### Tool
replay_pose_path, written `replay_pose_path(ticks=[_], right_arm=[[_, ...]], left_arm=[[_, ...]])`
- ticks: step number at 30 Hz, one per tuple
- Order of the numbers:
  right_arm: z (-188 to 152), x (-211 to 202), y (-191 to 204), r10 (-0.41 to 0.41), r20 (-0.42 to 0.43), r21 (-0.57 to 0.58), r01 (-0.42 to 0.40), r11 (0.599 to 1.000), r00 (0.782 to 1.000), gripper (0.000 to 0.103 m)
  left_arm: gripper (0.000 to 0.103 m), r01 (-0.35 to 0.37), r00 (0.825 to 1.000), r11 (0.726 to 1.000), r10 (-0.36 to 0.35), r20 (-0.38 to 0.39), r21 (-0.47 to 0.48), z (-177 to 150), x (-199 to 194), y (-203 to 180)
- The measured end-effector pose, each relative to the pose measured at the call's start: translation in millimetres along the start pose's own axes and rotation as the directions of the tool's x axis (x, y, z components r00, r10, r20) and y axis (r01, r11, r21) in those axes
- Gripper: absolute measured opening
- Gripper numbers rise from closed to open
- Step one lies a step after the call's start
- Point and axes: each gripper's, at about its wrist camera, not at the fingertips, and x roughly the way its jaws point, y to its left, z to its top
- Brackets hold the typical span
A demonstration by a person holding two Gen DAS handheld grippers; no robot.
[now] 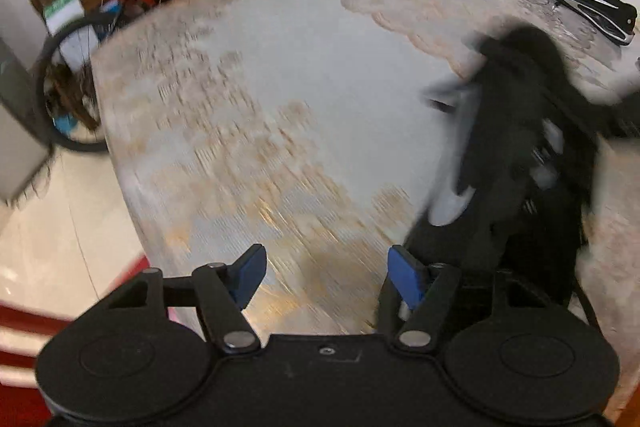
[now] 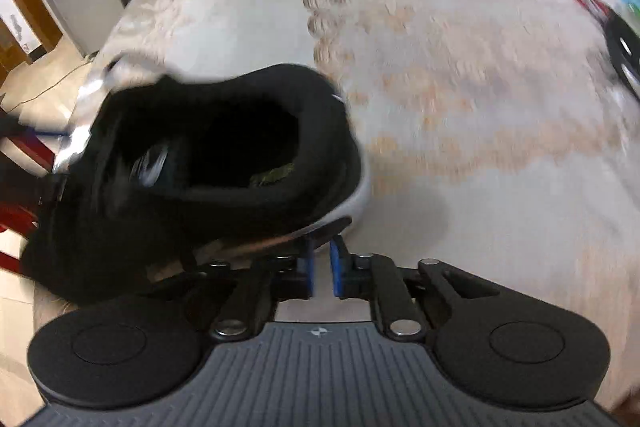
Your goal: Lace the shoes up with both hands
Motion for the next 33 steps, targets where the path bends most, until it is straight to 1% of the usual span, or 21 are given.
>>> replay_pose_path(ticks=[2,4,5,7,9,12,14,16,17,19,21,22,23,24,25,26,27,28,30,31,33], right_arm=[[25.0,16.1,-10.3,0.046,0.040,-0.050,-0.044,0.998,0.998,0.009],[54.9,33.4,-19.8,0.105,0.062,-0.081,-0.100,0.992,0.992,0.009],[67.0,41.6,-23.4,0.131,0.063,-0.095,-0.125,0.988,0.989,0.009],[85.9,50.3,-29.8,0.156,0.059,-0.117,-0.148,0.982,0.986,0.011],[94.4,50.0,-42.8,0.176,0.055,-0.107,-0.169,0.980,0.983,0.012],[82.0,51.9,-64.7,0.236,0.035,-0.082,-0.233,0.969,0.971,0.016],[62.1,49.4,-77.0,0.272,0.008,-0.093,-0.271,0.958,0.962,0.022],[38.6,45.6,-86.7,0.290,-0.030,-0.129,-0.292,0.948,0.956,0.022],[25.2,40.6,-89.9,0.297,-0.047,-0.148,-0.300,0.942,0.954,0.022],[10.4,44.1,-93.4,0.305,-0.071,-0.177,-0.313,0.933,0.950,0.022],[6.4,37.4,-94.4,0.308,-0.036,-0.171,-0.309,0.936,0.951,0.022],[8.9,27.0,-93.2,0.316,0.010,-0.181,-0.309,0.934,0.949,0.022],[12.9,10.5,-89.6,0.352,0.074,-0.227,-0.328,0.917,0.933,0.022],[16.4,-6.7,-84.2,0.391,0.133,-0.293,-0.341,0.893,0.911,0.022],[18.5,-24.7,-73.7,0.435,0.174,-0.405,-0.339,0.849,0.883,0.027],[19.4,-39.0,-59.0,0.476,0.189,-0.533,-0.317,0.784,0.859,0.040],[19.3,-49.1,-41.1,0.511,0.185,-0.660,-0.279,0.698,0.840,0.042],[18.9,-56.3,-23.9,0.541,0.182,-0.761,-0.231,0.606,0.821,0.043],[17.1,-55.8,7.6,0.583,0.189,-0.880,-0.127,0.458,0.790,0.042],[17.2,-50.1,23.7,0.586,0.184,-0.915,-0.081,0.396,0.789,0.042],[17.6,-34.7,54.4,0.556,0.160,-0.959,-0.006,0.285,0.816,0.039]], left_arm=[[0.064,0.008,1.000,0.998,-0.009,-0.013,-0.056,-9.6,-2.1,-13.6],[0.065,-0.012,1.000,0.992,0.011,-0.010,-0.122,-12.7,-5.9,-29.5],[0.065,-0.015,1.000,0.986,0.014,-0.005,-0.164,-13.0,-5.3,-35.3],[0.065,-0.012,1.000,0.968,0.014,0.006,-0.250,-13.7,-2.9,-45.9],[0.065,-0.012,1.000,0.945,0.021,0.023,-0.325,-11.6,0.3,-59.2],[0.065,-0.054,0.996,0.915,0.077,0.041,-0.399,-7.5,-4.1,-80.4],[0.066,-0.093,0.991,0.888,0.126,0.043,-0.451,-7.0,-13.2,-90.7],[0.072,-0.092,0.988,0.867,0.139,0.060,-0.490,-8.3,-24.4,-99.5],[0.072,-0.100,0.986,0.860,0.152,0.064,-0.501,-8.4,-29.4,-104.2],[0.072,-0.129,0.981,0.849,0.186,0.062,-0.512,-4.2,-37.7,-108.9],[0.072,-0.176,0.972,0.836,0.232,0.045,-0.521,0.5,-46.5,-107.7],[0.072,-0.202,0.965,0.827,0.260,0.038,-0.525,0.5,-51.6,-108.0],[0.072,-0.225,0.958,0.815,0.285,0.033,-0.534,-1.7,-58.2,-107.7],[0.072,-0.231,0.954,0.801,0.298,0.034,-0.552,-6.4,-65.5,-107.0],[0.072,-0.236,0.950,0.787,0.310,0.035,-0.570,-11.2,-72.9,-106.3],[0.072,-0.236,0.947,0.769,0.320,0.038,-0.594,-18.4,-80.3,-106.3],[0.072,-0.235,0.944,0.751,0.329,0.040,-0.617,-25.6,-87.6,-106.2],[0.072,-0.235,0.941,0.734,0.337,0.041,-0.637,-33.3,-93.6,-106.5],[0.073,-0.230,0.934,0.694,0.354,0.046,-0.682,-49.3,-107.0,-108.4],[0.073,-0.228,0.931,0.680,0.361,0.048,-0.697,-55.0,-113.6,-110.2],[0.073,-0.229,0.924,0.651,0.379,0.049,-0.723,-67.1,-123.2,-111.9]])
